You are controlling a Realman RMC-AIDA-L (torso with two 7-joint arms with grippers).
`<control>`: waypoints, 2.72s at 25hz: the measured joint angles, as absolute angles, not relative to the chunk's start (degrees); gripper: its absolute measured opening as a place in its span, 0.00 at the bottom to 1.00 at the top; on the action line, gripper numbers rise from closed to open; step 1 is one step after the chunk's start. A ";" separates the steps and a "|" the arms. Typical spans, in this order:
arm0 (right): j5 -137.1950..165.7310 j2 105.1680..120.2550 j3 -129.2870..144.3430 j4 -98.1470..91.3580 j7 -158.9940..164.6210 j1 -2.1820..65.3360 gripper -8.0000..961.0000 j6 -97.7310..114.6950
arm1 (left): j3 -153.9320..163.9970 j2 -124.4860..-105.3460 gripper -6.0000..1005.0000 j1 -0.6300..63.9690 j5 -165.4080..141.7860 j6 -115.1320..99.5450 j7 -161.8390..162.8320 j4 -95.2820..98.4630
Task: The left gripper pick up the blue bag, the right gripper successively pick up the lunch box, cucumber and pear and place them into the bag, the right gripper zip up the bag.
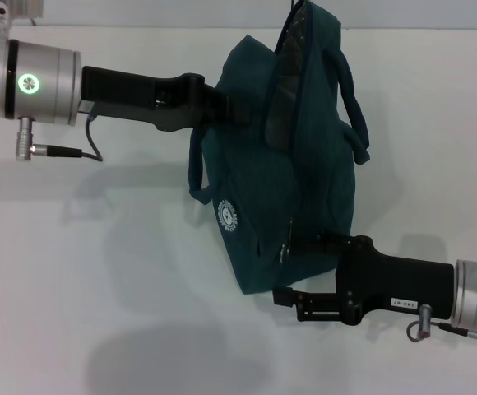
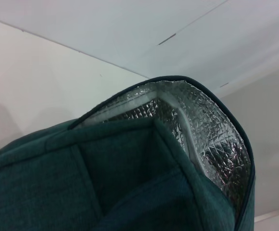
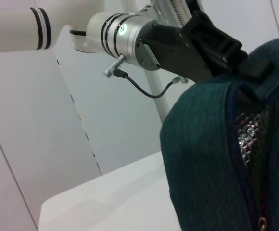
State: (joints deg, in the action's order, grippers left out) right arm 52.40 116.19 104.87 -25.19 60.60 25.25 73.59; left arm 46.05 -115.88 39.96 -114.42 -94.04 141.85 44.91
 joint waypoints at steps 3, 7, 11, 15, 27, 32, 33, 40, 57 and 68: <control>52.38 116.19 104.73 -25.17 60.55 25.16 0.91 72.78 | 46.05 -115.89 0.05 39.90 -114.42 -94.07 141.79 44.91; 52.38 116.19 104.93 -25.19 60.29 25.45 0.91 71.77 | 46.01 -115.91 0.05 39.88 -114.42 -94.13 141.76 44.91; 52.57 116.19 105.18 -25.22 58.38 25.54 0.91 73.88 | 45.96 -115.92 0.05 39.88 -114.42 -94.14 141.67 44.91; 52.45 116.10 104.75 -24.88 57.58 25.15 0.91 74.55 | 45.96 -115.90 0.05 39.77 -114.43 -94.14 141.67 44.92; 51.11 116.18 104.60 -24.52 57.81 24.65 0.91 71.68 | 45.97 -115.77 0.05 39.65 -114.44 -94.06 141.68 44.91; 50.78 116.19 104.68 -25.09 57.59 24.83 0.91 70.61 | 45.97 -115.75 0.05 39.64 -114.42 -94.03 141.68 44.93; 50.74 116.19 104.80 -25.19 57.57 25.07 0.91 70.50 | 45.97 -115.75 0.05 39.64 -114.41 -94.03 141.68 44.94; 49.93 116.19 107.32 -25.39 57.98 27.74 0.91 70.47 | 45.96 -115.90 0.05 39.72 -114.36 -94.04 141.68 45.03; 49.42 116.19 108.71 -25.36 56.77 27.45 0.91 70.85 | 45.97 -115.50 0.05 39.85 -114.34 -93.98 141.59 45.26; 49.74 116.19 109.08 -25.24 54.18 27.42 0.91 74.00 | 45.97 -115.36 0.05 39.81 -114.34 -93.79 140.82 44.99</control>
